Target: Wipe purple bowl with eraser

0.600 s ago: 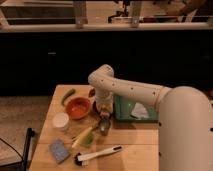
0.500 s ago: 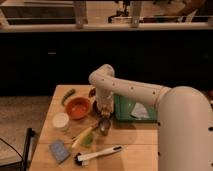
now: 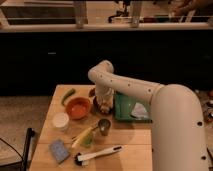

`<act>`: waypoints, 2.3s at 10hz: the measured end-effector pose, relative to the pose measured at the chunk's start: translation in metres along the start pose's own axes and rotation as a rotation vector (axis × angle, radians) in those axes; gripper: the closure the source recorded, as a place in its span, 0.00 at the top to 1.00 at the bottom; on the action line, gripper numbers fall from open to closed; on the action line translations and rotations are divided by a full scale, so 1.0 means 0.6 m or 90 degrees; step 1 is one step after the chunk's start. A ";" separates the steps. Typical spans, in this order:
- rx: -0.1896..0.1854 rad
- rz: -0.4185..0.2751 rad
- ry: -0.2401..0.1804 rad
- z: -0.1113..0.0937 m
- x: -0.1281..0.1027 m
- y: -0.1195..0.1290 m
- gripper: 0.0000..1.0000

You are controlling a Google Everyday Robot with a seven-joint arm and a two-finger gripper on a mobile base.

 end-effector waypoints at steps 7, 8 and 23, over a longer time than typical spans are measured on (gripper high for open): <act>0.018 -0.107 -0.015 -0.008 -0.072 -0.070 0.00; 0.018 -0.115 -0.018 -0.008 -0.079 -0.066 0.00; 0.021 -0.002 0.029 -0.008 0.038 -0.054 0.00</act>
